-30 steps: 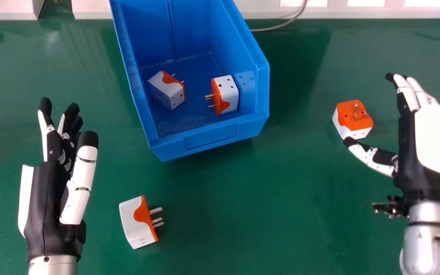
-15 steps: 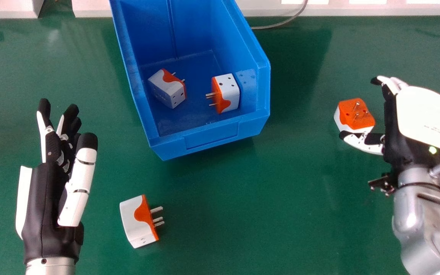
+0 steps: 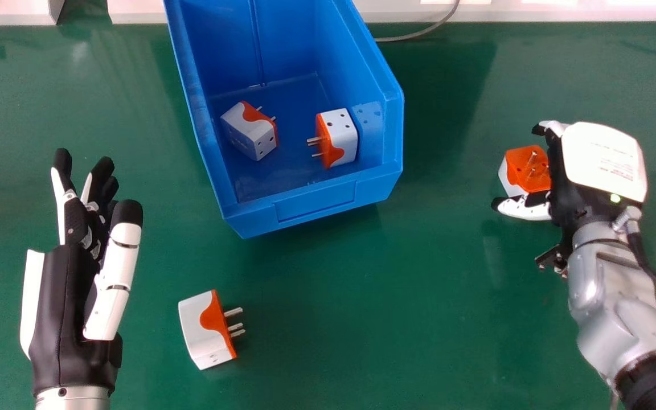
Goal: Pick all objects and put in blue box
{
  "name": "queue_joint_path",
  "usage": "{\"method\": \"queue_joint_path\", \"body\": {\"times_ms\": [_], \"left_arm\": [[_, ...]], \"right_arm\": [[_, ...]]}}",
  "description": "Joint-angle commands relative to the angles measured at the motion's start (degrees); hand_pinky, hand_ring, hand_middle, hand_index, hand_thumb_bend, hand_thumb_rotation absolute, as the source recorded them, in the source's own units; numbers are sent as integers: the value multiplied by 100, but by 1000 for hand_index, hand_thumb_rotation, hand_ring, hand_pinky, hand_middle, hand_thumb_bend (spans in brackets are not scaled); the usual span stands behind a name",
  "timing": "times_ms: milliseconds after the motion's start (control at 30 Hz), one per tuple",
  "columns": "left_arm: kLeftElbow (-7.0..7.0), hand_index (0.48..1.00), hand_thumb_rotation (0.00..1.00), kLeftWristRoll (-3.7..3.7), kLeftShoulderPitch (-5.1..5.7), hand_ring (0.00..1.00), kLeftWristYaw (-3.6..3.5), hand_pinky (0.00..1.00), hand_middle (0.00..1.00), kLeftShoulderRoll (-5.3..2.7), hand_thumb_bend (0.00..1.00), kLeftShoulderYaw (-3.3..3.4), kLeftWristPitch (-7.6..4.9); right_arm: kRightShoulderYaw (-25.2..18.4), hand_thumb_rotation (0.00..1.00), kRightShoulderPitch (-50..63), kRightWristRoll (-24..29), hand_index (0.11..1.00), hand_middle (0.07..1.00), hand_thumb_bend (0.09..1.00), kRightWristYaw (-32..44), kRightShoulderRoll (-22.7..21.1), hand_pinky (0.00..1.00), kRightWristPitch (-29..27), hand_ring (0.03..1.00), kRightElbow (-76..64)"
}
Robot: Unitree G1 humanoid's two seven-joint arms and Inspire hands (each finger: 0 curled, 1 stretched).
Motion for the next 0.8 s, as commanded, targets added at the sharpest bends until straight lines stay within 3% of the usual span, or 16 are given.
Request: {"method": "queue_joint_path", "body": {"times_ms": [0,167,467,633,733,767], "left_arm": [[-163,955,748,29,48,976,8,979,971,60,483,52,-74],[-226,953,733,-16,75,971,7,972,969,46,448,60,-26],[-334,965,737,-183,147,988,-107,992,983,63,429,77,8],[-406,964,724,-292,204,988,-182,986,985,64,439,101,52],[-474,967,720,-303,242,991,-192,996,987,65,439,107,100],[-500,966,720,-296,257,989,-187,994,985,56,441,110,111]], "right_arm": [[15,341,-307,83,813,848,533,35,-10,697,53,808,108],[91,324,-539,204,813,854,527,95,-7,707,53,813,430],[265,267,-850,344,775,822,493,71,-26,680,-70,781,1020],[312,228,-1024,442,700,702,462,29,8,536,-105,631,1369],[371,128,-1063,462,642,588,459,-3,3,376,-150,473,1471],[371,100,-1086,497,637,587,459,42,2,377,-174,478,1510]]}}
